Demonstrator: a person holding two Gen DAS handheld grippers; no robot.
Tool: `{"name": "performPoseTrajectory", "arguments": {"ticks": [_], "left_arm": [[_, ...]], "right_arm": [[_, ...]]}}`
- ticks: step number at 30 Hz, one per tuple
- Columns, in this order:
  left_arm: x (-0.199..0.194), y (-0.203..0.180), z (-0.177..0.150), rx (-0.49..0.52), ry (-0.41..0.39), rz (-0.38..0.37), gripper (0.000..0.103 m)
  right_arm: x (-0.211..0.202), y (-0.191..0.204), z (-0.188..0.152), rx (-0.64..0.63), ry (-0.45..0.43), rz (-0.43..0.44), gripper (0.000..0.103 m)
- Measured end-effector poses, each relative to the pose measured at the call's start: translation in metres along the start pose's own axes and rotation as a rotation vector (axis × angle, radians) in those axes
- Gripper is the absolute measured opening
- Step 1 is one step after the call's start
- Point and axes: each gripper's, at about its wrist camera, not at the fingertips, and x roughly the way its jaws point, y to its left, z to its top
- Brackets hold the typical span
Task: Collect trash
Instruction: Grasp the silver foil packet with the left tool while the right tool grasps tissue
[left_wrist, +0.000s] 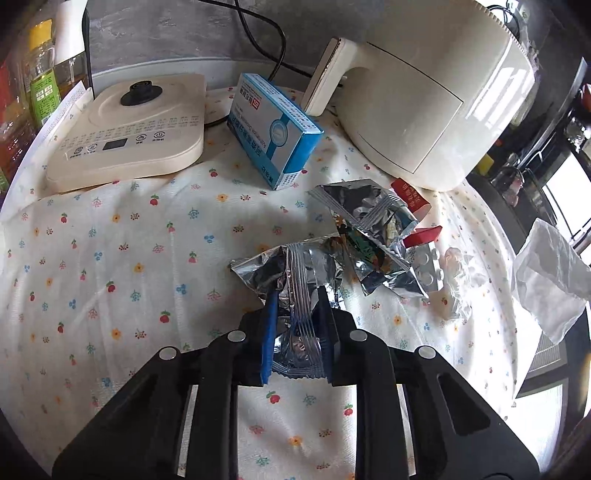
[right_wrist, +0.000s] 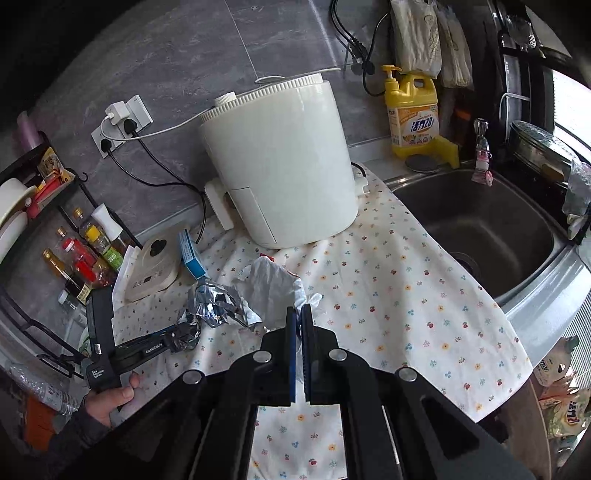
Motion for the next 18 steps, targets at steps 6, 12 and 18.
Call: {"name": "performPoseTrajectory", "arguments": {"ticks": [6,12,18], "left_arm": [[-0.027,-0.013,-0.015,0.032,-0.034,0.008,0.012],[-0.057,-0.032,-0.035,0.035,-0.060,-0.013,0.011],[-0.077,-0.073,-0.061,0.071,-0.063,-0.052,0.011]], "right_arm": [[-0.015,-0.026,-0.023,0.055,0.007,0.005,0.004],[-0.036,-0.046,-0.043,0.073,0.013,0.013,0.004],[-0.069,-0.070,-0.065,0.091,0.012,0.011,0.004]]}}
